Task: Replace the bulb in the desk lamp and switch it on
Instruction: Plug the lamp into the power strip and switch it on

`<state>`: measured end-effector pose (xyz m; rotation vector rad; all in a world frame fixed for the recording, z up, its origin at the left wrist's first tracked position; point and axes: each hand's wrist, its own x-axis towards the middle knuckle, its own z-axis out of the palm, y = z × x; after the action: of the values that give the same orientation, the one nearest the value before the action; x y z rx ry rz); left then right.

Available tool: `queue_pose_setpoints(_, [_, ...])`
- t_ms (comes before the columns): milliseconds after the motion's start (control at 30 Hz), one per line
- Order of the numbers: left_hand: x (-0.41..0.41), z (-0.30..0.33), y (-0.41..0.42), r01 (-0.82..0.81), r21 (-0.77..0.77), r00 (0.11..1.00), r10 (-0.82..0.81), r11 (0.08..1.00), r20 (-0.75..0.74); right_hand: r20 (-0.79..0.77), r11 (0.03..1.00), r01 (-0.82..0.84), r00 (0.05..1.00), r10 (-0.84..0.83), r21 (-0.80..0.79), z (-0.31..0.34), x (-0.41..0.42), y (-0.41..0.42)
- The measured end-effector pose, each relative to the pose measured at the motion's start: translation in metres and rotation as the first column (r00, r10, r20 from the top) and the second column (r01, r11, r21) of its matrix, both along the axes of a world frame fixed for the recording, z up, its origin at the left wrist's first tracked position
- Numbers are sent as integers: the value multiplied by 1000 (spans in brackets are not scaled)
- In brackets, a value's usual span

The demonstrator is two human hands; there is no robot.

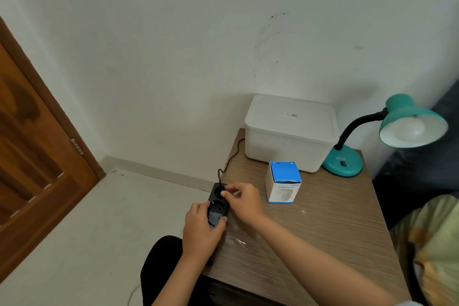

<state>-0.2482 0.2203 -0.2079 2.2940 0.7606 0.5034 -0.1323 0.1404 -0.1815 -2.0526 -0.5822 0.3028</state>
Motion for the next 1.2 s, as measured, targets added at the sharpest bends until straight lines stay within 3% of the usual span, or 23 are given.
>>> queue_pose_setpoints(67, [-2,1,-8,-6,132,998,14,991,-59,-9,999,6,1000,-6,44,-4,-10,-20])
queue_pose_setpoints(167, [-6,-4,-32,10,223,1000,-5,975,-20,10,998,25,1000,-26,59,-14,-22,-63])
queue_pose_setpoints(400, [23,-18,-120,364,188,921,-383,912,73,148,952,301,941,-305,46,-31,-3,-174])
queue_pose_setpoints(600, [104,-10,-176,592,165,806,-581,789,-118,243,891,454,867,-434,-28,-18,63,-229])
queue_pose_setpoints(867, [189,-22,-186,691,227,708,-582,686,-399,233,853,522,831,-504,-17,-14,146,-239])
queue_pose_setpoints(1200, [196,-26,-186,666,207,728,-563,717,-391,234,881,472,862,-450,-41,-42,205,-223])
